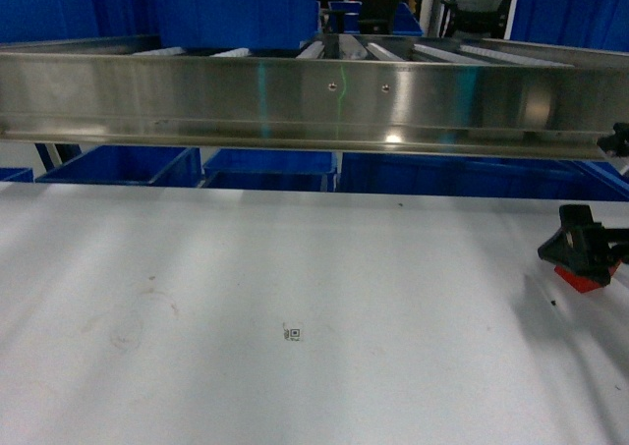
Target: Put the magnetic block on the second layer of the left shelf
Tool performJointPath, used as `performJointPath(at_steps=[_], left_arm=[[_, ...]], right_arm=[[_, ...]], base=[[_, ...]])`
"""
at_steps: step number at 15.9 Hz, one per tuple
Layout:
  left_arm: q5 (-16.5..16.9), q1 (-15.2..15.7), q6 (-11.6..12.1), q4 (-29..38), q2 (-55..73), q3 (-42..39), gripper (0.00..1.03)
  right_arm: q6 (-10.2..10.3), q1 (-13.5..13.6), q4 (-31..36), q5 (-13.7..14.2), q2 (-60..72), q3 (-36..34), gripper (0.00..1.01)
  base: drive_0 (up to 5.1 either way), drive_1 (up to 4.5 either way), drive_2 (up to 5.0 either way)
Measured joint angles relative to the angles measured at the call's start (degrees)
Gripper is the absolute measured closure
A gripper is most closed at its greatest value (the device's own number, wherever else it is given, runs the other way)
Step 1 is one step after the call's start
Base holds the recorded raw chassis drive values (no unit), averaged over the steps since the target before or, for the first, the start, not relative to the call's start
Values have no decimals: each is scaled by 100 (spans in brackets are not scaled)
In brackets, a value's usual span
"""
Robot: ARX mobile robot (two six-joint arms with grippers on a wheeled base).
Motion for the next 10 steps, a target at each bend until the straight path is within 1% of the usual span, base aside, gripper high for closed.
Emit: performJointPath(at_steps=[3, 5, 7, 8, 10], left_arm=[[0, 0, -2, 2, 0, 0, 5], [0, 0, -2, 0, 0, 0, 5], [0, 0, 0, 2, 0, 0, 5], [-2, 0, -2, 2, 0, 0, 5], [0, 0, -2, 2, 0, 0, 5]], right_arm=[[-22, -7, 79, -2, 0, -190, 3], [-20, 131, 155, 0, 13, -190, 3], [-20, 188, 186, 28, 116, -155, 3], [-13, 208, 186, 50, 138, -118, 5], [-20, 210, 210, 98, 184, -90, 26]], base=[[0, 0, 0], [0, 0, 0], [0, 0, 0], [0, 0, 0], [0, 0, 0]])
